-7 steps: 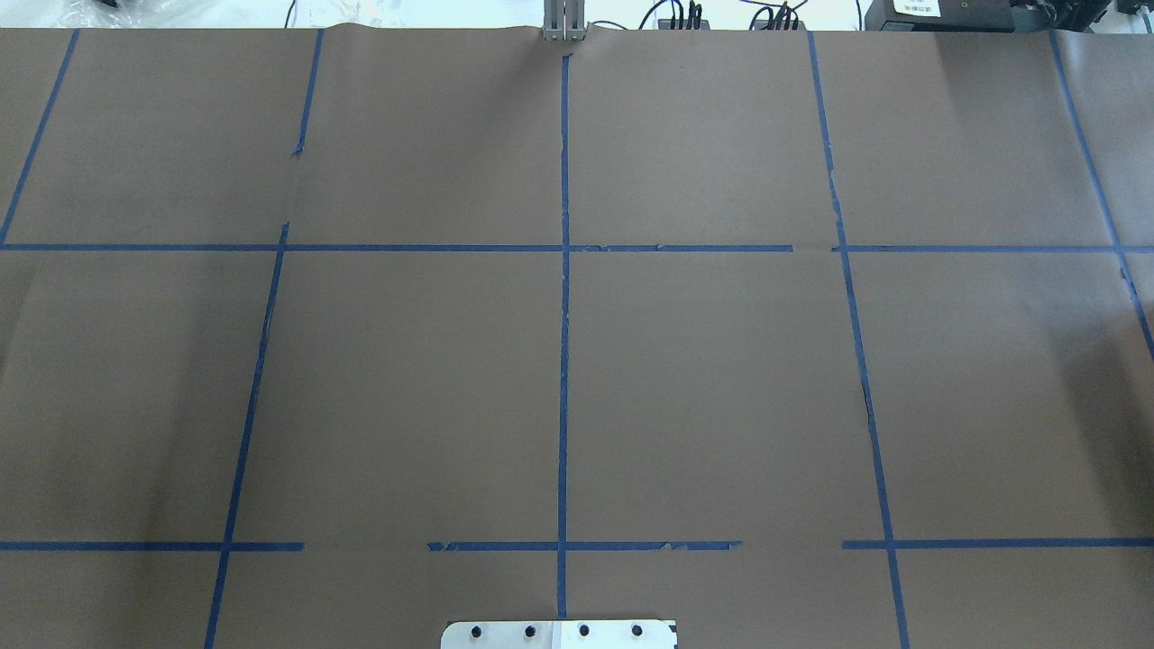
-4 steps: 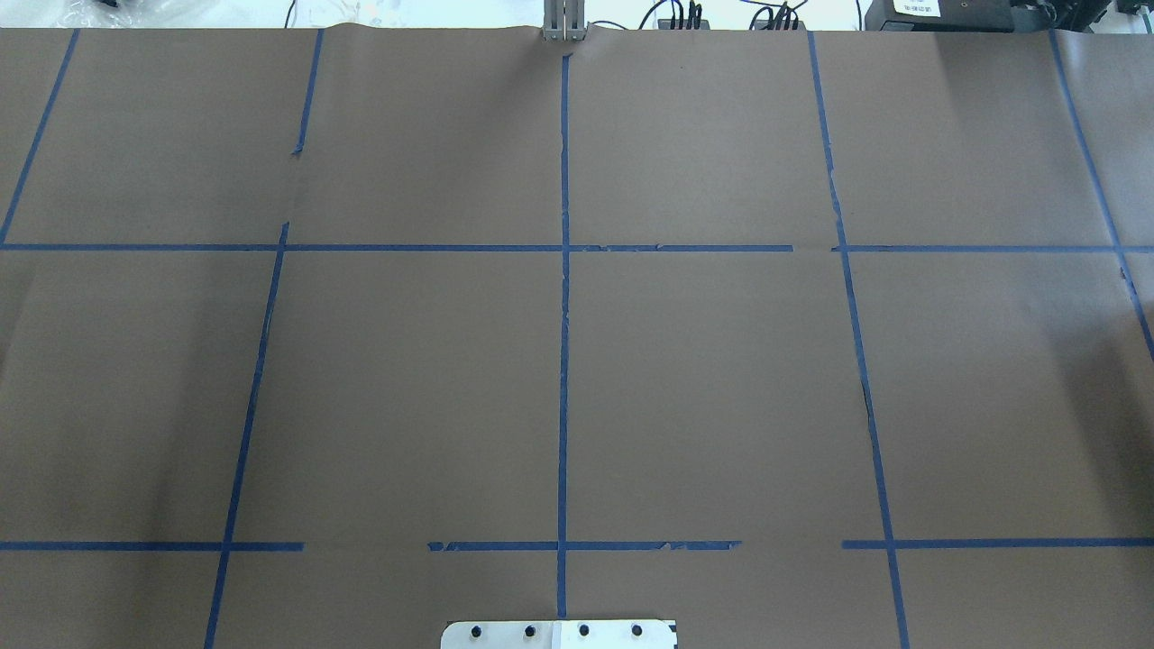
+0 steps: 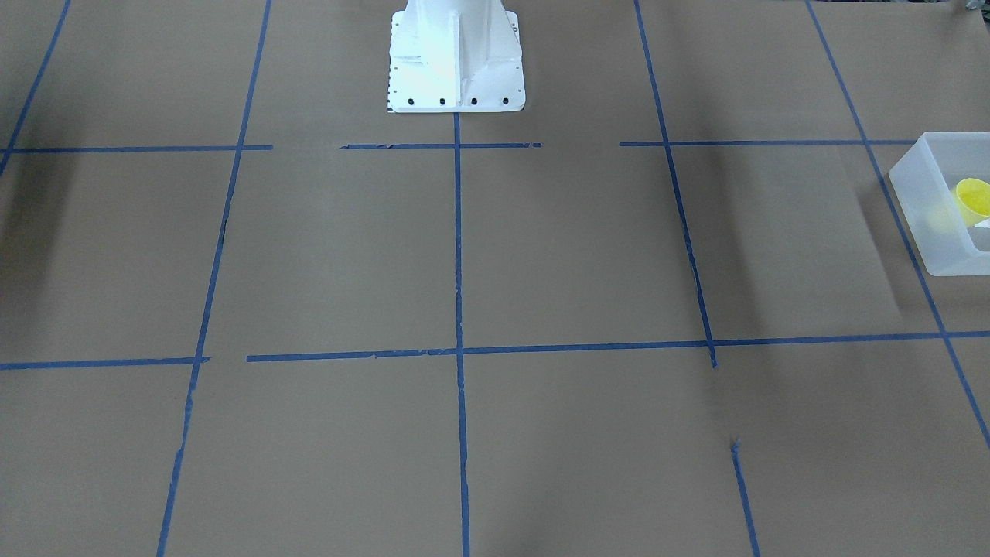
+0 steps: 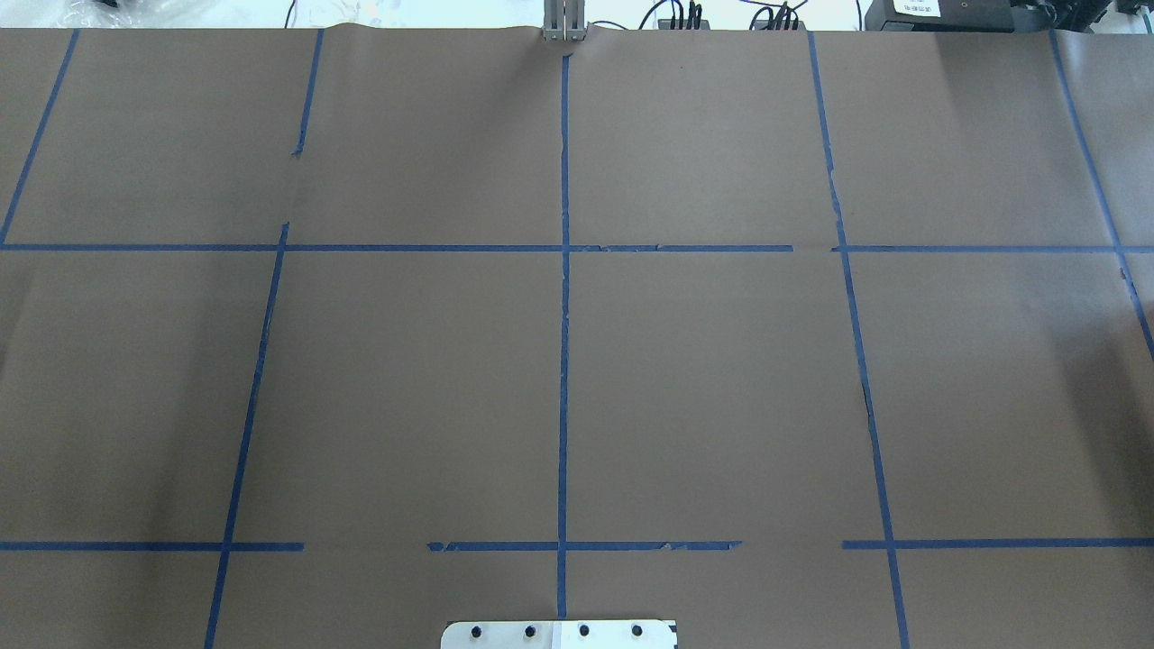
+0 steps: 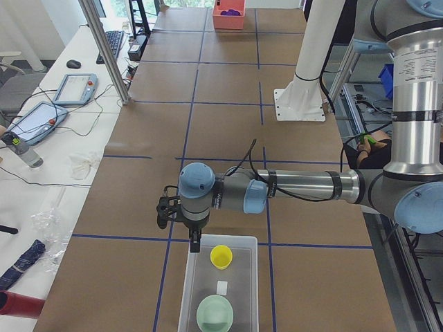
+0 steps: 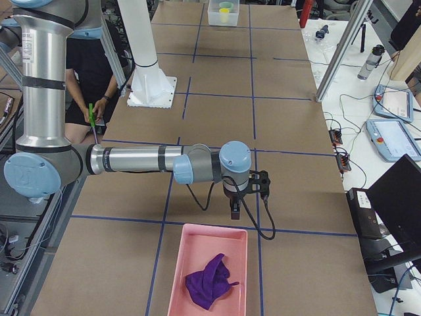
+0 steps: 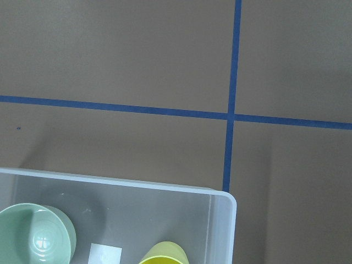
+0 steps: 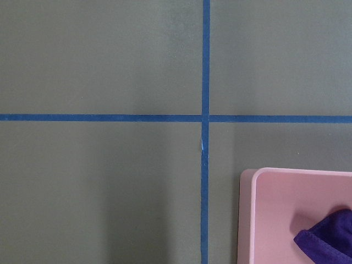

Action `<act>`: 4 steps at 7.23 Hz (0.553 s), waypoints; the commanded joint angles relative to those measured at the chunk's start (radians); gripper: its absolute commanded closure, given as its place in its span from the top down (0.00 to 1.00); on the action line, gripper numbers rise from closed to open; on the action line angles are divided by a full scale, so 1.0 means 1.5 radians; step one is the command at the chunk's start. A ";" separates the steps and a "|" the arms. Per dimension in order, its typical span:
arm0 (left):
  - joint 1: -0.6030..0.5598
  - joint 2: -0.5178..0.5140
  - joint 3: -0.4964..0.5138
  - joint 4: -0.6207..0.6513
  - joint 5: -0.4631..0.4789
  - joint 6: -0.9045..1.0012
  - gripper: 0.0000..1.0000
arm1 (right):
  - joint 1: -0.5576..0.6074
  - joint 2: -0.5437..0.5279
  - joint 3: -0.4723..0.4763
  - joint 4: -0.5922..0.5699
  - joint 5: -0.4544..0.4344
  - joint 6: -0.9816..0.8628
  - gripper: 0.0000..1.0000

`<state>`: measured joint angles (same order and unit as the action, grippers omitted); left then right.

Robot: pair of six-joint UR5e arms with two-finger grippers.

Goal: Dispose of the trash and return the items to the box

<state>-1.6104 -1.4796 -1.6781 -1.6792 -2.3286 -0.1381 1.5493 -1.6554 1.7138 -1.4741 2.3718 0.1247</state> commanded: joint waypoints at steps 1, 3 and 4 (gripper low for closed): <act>0.000 0.000 0.000 0.000 0.000 0.000 1.00 | 0.000 0.001 -0.006 0.000 -0.002 -0.025 1.00; 0.000 -0.001 0.000 0.001 0.000 0.000 1.00 | 0.001 0.002 -0.020 0.002 -0.003 -0.052 1.00; 0.000 -0.001 -0.001 0.000 0.000 0.000 1.00 | 0.001 0.002 -0.020 0.002 -0.003 -0.052 1.00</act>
<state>-1.6107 -1.4815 -1.6787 -1.6791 -2.3286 -0.1381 1.5507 -1.6527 1.6871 -1.4715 2.3676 0.0517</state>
